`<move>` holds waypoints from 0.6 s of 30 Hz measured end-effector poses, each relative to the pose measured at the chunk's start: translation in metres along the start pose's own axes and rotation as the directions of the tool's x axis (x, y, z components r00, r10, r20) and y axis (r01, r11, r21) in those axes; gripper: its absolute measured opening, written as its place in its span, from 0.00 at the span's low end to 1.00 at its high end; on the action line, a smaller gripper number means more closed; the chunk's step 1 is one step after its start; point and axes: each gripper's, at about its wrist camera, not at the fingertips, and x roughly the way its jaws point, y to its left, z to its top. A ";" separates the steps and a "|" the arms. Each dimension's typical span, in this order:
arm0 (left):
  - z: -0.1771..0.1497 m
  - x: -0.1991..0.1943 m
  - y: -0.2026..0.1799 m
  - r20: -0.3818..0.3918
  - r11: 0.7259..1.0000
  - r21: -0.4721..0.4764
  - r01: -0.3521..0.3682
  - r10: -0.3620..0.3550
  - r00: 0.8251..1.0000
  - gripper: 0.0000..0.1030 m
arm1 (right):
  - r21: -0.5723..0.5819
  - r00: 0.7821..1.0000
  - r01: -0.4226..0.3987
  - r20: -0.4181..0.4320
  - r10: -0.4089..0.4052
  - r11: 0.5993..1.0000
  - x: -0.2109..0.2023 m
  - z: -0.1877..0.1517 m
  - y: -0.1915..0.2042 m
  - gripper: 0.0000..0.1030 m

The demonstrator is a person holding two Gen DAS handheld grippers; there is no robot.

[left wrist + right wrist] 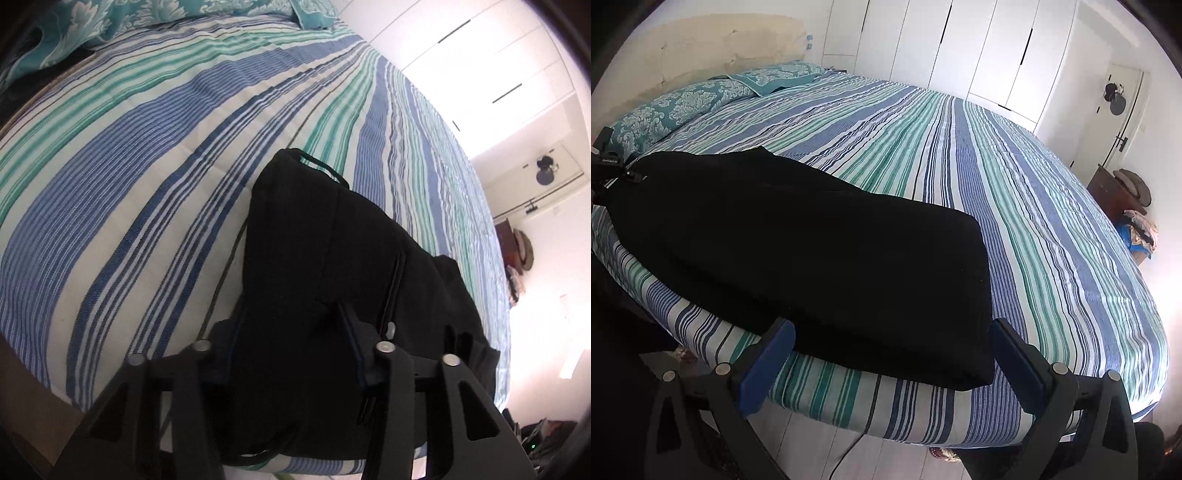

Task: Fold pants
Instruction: 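Grasp the folded black trousers edge with the left tool and lift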

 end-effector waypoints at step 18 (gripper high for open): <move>-0.024 -0.074 -0.066 0.131 0.998 -0.014 0.057 -0.054 0.990 0.15 | 0.077 0.999 -0.015 0.045 0.012 0.997 -0.014 0.005 -0.017 1.00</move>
